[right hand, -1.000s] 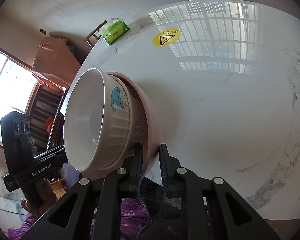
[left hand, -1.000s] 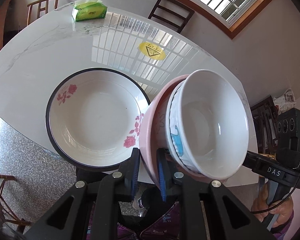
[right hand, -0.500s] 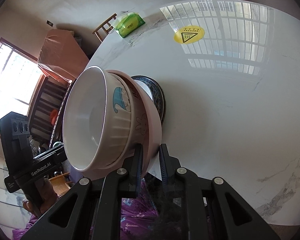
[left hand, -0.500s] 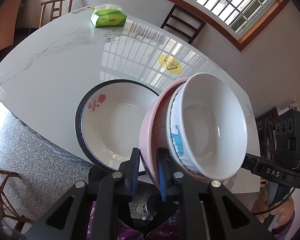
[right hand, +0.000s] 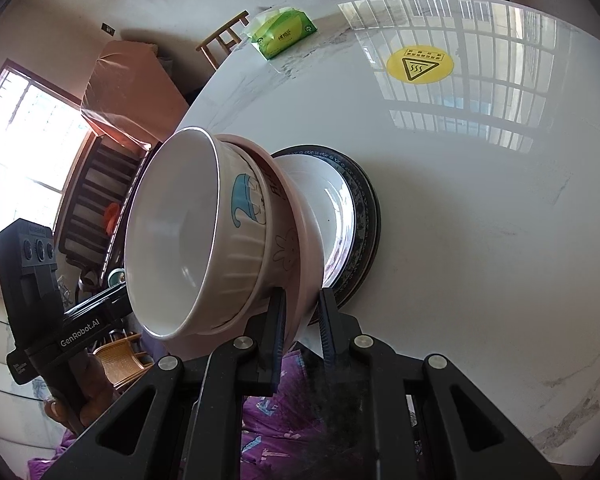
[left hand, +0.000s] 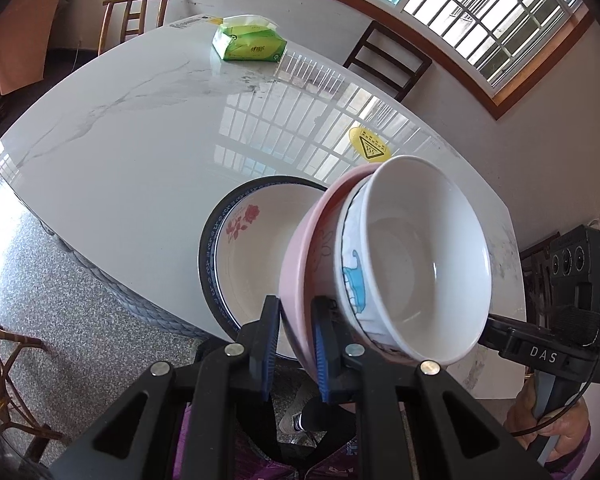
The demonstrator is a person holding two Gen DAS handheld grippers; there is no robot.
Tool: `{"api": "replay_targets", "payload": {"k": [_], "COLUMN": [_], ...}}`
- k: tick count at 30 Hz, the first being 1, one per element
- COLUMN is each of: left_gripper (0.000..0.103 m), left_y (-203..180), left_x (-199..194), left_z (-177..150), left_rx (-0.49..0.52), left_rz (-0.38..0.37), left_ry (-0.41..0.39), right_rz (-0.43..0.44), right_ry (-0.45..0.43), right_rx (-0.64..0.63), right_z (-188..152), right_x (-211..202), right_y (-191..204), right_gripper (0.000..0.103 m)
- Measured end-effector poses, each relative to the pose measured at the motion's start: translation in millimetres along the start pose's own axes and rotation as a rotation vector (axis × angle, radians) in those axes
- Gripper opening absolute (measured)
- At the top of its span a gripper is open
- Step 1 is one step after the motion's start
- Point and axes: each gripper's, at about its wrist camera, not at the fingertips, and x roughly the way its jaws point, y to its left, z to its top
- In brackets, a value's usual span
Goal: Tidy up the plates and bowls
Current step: 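Carry the nested bowl stack over the pink-flowered plate stack, then lower the nested bowl stack onto the pink-flowered plate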
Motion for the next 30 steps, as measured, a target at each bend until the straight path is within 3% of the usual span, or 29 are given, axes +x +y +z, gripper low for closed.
{"api": "replay_targets", "payload": {"k": [30], "left_gripper": [0.014], "left_y": [25], "left_x": [17], "left_z": [10], "left_rx": [0.004], "left_rz": [0.03], "left_ry": [0.002], "right_rz": [-0.014], "right_ry": [0.069], "right_rx": [0.01], "right_z": [6], "right_x": [19], "right_y": [10], "right_gripper": [0.018]}}
